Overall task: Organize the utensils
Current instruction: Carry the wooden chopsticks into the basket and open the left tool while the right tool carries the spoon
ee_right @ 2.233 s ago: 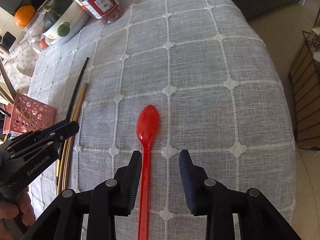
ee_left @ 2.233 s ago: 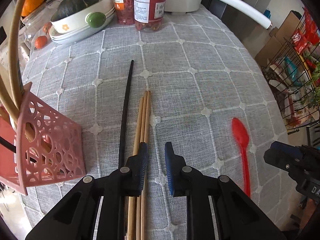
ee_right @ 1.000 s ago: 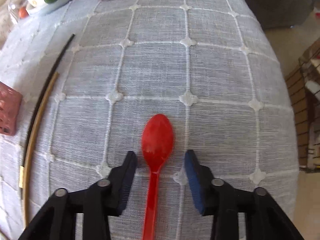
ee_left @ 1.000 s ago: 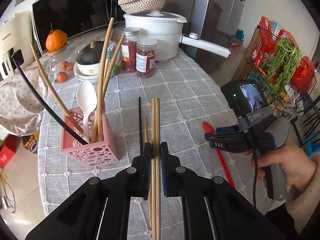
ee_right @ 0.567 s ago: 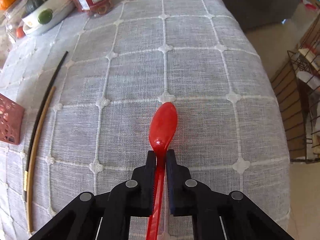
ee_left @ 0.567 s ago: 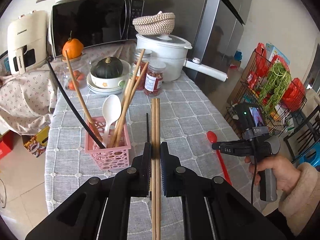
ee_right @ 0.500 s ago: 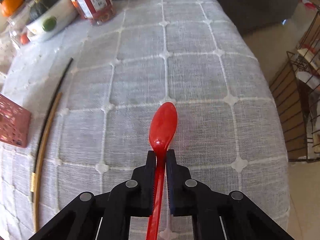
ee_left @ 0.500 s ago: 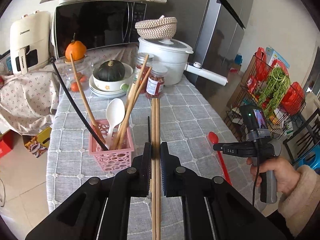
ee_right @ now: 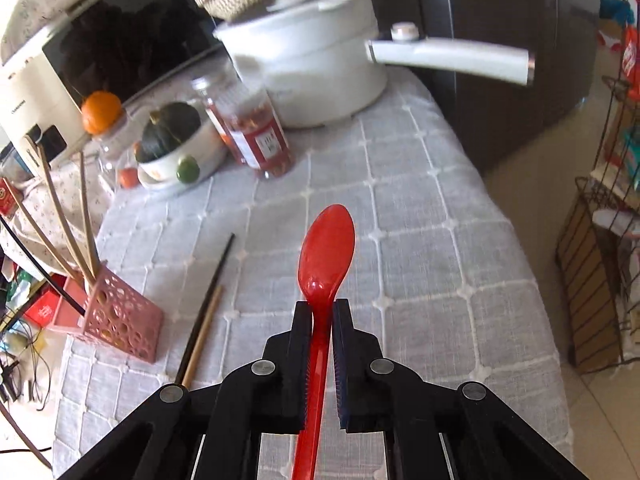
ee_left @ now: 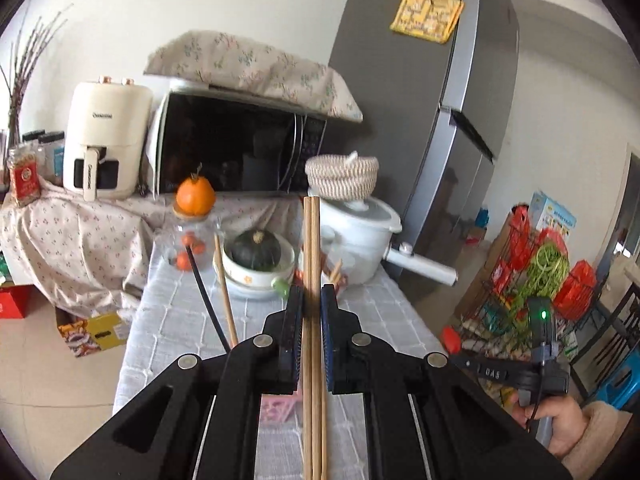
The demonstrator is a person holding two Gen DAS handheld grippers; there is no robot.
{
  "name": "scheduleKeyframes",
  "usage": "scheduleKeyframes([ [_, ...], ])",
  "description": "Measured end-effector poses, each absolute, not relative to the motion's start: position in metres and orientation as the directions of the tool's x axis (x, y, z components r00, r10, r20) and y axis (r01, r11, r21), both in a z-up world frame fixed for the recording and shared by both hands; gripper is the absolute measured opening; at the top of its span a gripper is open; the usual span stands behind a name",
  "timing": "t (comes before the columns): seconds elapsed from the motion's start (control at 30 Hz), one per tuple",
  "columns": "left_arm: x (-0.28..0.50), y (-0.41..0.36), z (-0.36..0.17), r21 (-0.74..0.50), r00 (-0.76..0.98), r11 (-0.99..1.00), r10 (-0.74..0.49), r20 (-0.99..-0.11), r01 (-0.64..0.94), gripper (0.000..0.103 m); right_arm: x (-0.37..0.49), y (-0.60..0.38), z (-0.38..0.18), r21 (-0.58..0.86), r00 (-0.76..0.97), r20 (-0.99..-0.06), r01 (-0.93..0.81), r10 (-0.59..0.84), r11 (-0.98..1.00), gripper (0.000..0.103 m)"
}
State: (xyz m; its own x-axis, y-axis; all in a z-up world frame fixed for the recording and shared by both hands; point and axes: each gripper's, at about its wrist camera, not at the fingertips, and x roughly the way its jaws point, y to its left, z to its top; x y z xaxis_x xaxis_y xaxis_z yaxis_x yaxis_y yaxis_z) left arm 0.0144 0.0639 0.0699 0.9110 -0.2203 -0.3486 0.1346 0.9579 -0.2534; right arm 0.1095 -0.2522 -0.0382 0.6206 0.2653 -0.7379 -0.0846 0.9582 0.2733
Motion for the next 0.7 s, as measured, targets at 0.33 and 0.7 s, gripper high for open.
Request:
scheduleKeyframes([
  [0.33, 0.045, 0.084, 0.065, -0.306, 0.99, 0.952, -0.069, -0.125, 0.028, 0.009, 0.108, -0.237, -0.034, 0.252, 0.668, -0.699, -0.103, 0.255, 0.962, 0.008],
  [0.7, 0.085, 0.076, 0.034, -0.221, 0.985, 0.971, 0.056, -0.162, -0.091, 0.009, 0.105, -0.225, -0.037, 0.229, 0.674, -0.696, -0.115, 0.245, 0.967, 0.008],
])
